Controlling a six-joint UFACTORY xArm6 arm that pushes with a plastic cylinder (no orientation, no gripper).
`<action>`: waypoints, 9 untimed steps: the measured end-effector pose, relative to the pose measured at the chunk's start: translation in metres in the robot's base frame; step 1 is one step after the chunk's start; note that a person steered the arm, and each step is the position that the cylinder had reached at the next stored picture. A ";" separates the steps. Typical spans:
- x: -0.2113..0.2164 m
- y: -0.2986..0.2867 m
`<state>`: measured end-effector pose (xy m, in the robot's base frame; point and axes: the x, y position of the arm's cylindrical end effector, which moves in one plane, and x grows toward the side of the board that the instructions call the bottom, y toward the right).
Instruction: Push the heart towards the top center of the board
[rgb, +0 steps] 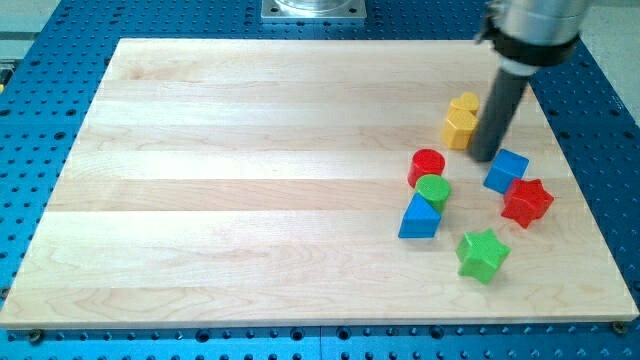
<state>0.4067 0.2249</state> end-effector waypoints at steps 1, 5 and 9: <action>-0.029 -0.044; -0.054 -0.034; -0.105 -0.144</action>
<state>0.3012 0.0804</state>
